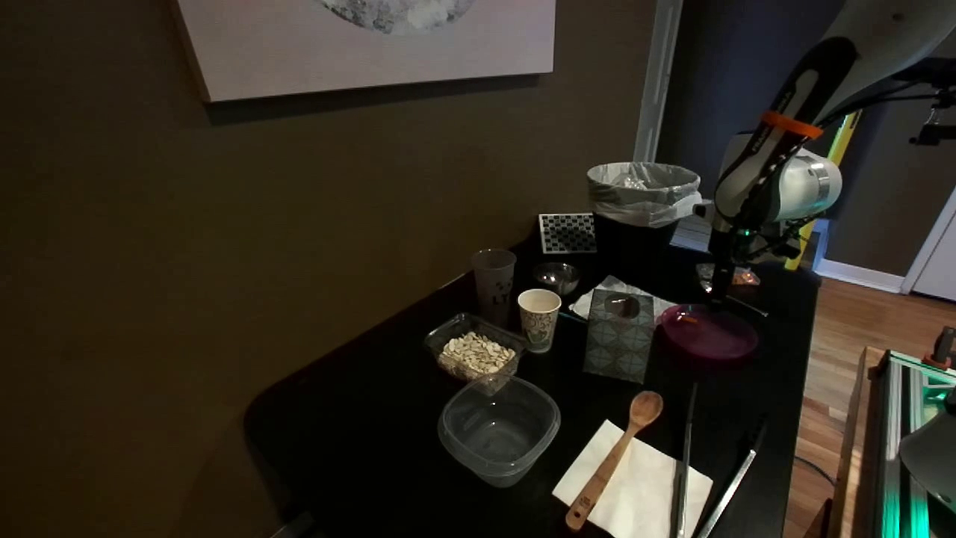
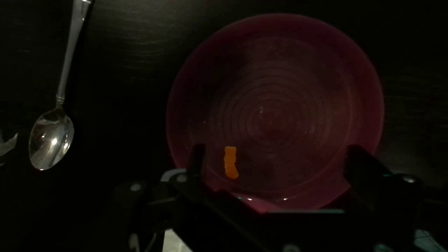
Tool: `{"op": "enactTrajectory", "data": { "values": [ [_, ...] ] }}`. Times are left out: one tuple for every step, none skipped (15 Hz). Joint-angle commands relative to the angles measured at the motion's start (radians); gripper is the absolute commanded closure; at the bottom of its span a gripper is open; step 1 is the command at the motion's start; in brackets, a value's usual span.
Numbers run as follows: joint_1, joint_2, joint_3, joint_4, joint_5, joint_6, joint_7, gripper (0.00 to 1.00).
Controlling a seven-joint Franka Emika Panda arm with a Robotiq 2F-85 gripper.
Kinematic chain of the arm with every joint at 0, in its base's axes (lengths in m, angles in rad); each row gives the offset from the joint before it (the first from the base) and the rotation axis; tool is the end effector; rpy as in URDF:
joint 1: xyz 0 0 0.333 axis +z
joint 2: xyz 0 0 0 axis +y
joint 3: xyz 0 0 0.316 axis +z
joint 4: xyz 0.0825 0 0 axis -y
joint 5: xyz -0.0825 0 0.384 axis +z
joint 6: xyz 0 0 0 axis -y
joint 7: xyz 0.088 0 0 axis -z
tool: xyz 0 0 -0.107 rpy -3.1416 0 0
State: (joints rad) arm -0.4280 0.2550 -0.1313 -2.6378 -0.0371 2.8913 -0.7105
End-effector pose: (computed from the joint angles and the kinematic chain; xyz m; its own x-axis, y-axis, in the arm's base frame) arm 0.3570 -0.2255 0.1599 0.9814 0.1897 -0.0281 0.1905 -0.9812 0.0315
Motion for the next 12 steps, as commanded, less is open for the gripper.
{"op": "enactTrajectory", "data": {
  "values": [
    [0.0, -0.001, 0.005, 0.0, 0.009, -0.001, 0.001, 0.0],
    [-0.001, -0.001, 0.008, 0.0, 0.014, -0.001, 0.001, 0.0],
    [-0.001, -0.001, 0.01, 0.0, 0.016, -0.001, 0.001, 0.0],
    [-0.014, 0.019, 0.023, 0.007, 0.023, 0.016, -0.028, 0.0],
    [-0.008, 0.046, 0.01, 0.016, 0.008, 0.045, -0.019, 0.0],
    [-0.027, 0.053, 0.032, 0.019, 0.033, 0.046, -0.041, 0.0],
    [-0.018, 0.067, 0.02, 0.022, 0.014, 0.073, -0.028, 0.0],
    [-0.035, 0.077, 0.038, 0.025, 0.027, 0.076, -0.04, 0.0],
    [-0.043, 0.091, 0.044, 0.029, 0.025, 0.09, -0.038, 0.0],
    [-0.05, 0.107, 0.048, 0.031, 0.019, 0.112, -0.037, 0.0],
    [-0.071, 0.122, 0.068, 0.036, 0.026, 0.132, -0.043, 0.0],
    [-0.087, 0.137, 0.083, 0.039, 0.023, 0.152, -0.04, 0.0]
  ]
}}
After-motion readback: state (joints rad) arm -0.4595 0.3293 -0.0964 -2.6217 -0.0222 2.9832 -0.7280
